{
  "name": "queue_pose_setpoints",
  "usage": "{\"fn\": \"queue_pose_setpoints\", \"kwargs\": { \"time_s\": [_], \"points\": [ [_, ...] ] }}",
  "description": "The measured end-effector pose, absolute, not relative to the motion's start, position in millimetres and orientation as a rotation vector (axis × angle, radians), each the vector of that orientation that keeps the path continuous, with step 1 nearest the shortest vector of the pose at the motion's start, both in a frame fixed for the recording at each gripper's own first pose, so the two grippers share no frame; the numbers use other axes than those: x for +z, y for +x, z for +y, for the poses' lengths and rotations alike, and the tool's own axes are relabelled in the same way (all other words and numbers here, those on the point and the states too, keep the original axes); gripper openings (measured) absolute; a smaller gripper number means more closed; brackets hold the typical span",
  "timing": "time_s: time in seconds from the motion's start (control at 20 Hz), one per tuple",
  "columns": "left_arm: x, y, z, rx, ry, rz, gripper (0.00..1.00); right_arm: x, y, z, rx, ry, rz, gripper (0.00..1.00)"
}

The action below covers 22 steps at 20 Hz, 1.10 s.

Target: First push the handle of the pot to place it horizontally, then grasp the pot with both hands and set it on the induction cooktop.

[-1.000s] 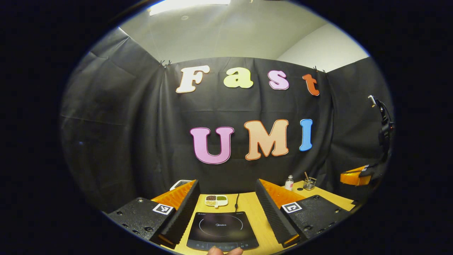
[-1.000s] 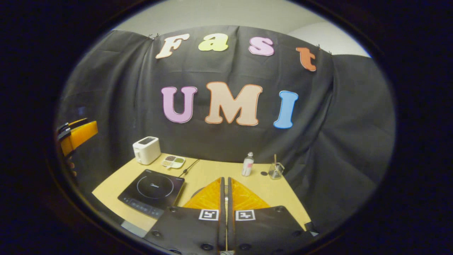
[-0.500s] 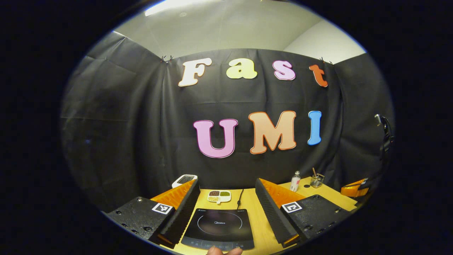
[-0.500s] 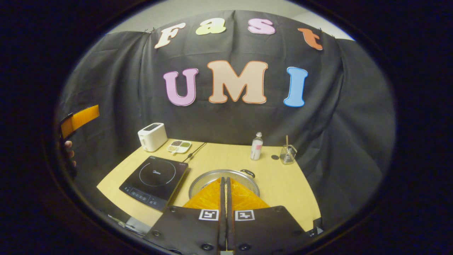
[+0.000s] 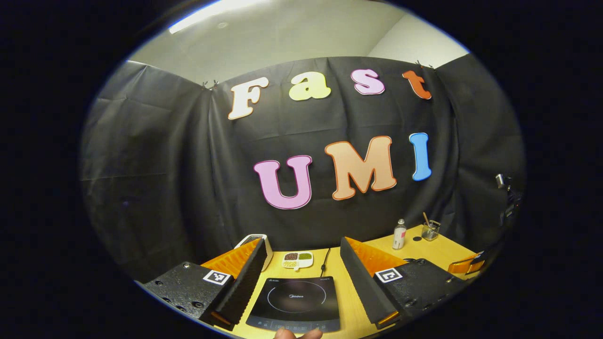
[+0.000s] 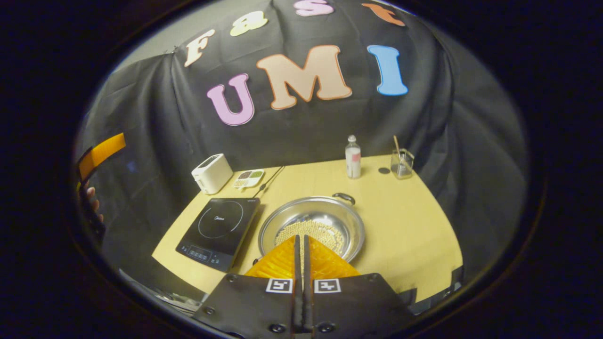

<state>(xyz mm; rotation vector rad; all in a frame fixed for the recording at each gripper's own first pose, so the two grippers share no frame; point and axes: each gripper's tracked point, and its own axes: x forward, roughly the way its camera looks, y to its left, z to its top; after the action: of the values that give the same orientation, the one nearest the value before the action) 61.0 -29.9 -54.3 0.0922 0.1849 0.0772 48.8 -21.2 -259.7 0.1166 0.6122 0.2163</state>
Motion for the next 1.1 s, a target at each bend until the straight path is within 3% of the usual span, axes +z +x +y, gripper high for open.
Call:
{"fn": "queue_pose_setpoints", "kwargs": {
  "time_s": [0.05,0.3,0.35,0.7,0.75,1.1],
  "points": [
    [-56.1,64.4,-28.3,0.075,0.088,0.187,0.95,-267.6,47.3,-20.6,0.21,0.113,0.63,0.0],
    [-72.0,81.3,-23.2,0.024,0.061,0.194,0.96,-278.6,46.8,-20.2,0.162,0.102,0.671,0.06],
    [-77.8,84.3,-23.5,0.0,0.062,0.202,0.94,-276.6,48.9,-19.3,0.145,0.111,0.665,0.0],
    [-93.4,111.2,-3.5,-0.036,0.015,0.204,0.95,-317.5,46.3,1.6,0.097,0.082,0.778,0.0],
    [-96.8,113.8,-0.7,-0.046,0.017,0.202,0.96,-322.8,42.5,4.3,0.085,0.086,0.798,0.07],
    [-126.6,134.4,28.9,-0.089,-0.041,0.221,0.96,-381.5,23.2,24.1,-0.013,0.125,0.948,0.0]
  ]
}}
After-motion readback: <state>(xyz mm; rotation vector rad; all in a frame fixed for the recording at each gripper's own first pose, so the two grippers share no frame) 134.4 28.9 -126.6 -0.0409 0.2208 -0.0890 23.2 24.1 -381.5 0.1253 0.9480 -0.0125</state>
